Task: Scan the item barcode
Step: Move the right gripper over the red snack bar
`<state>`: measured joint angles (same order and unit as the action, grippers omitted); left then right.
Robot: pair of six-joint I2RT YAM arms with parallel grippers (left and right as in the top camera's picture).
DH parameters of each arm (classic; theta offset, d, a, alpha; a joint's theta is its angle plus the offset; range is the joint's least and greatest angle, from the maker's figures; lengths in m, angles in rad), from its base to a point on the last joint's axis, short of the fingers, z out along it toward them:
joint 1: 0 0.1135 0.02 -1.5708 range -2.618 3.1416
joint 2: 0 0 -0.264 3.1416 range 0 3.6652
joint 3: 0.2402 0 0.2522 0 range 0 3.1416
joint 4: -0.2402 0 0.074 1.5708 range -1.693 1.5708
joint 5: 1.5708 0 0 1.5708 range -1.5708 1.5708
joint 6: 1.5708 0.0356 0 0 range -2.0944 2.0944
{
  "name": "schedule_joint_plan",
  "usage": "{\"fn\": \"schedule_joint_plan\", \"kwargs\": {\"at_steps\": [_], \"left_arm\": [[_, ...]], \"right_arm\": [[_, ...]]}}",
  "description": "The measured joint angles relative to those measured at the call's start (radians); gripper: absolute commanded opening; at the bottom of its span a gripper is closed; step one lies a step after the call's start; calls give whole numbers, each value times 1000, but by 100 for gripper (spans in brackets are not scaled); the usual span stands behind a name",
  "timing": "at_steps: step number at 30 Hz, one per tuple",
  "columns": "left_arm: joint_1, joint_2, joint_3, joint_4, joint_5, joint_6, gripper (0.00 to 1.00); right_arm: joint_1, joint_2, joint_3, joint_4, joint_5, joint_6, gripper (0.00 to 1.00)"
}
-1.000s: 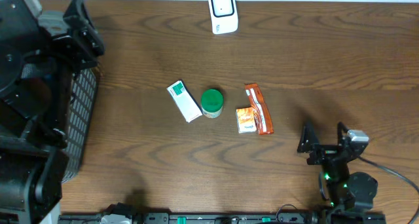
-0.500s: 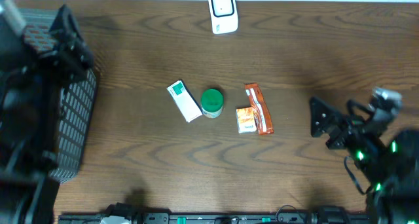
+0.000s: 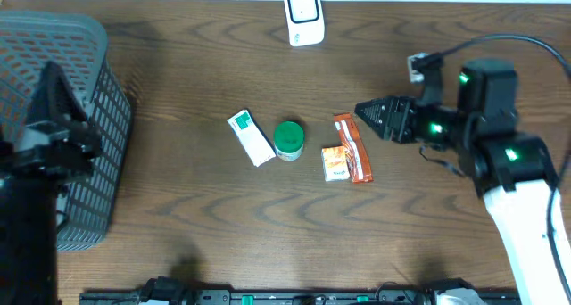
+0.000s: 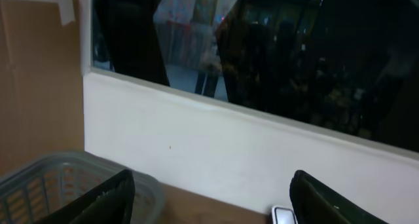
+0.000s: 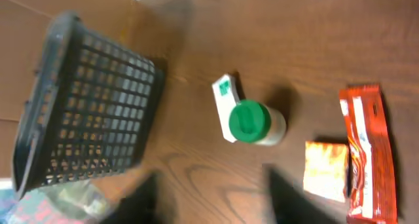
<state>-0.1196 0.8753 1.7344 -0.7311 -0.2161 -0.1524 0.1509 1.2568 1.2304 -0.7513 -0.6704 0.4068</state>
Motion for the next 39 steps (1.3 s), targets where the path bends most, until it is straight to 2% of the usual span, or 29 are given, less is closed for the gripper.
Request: {"fn": "schedule_joint_plan", "kwargs": {"at_steps": [5, 13, 18, 26, 39], "left_arm": [[0, 11, -32, 15, 0, -16, 77], [0, 13, -42, 36, 0, -31, 77], [0, 13, -42, 61, 0, -35, 81], [0, 13, -42, 84, 0, -35, 81], [0, 13, -42, 84, 0, -39, 81]], "right_arm": [[0, 145, 0, -3, -14, -1, 1], [0, 273, -53, 20, -18, -153, 1], [-3, 276, -190, 172, -12, -208, 1], [-24, 278, -351, 306, 134, -142, 1], [-25, 284, -357, 334, 257, -78, 1]]}}
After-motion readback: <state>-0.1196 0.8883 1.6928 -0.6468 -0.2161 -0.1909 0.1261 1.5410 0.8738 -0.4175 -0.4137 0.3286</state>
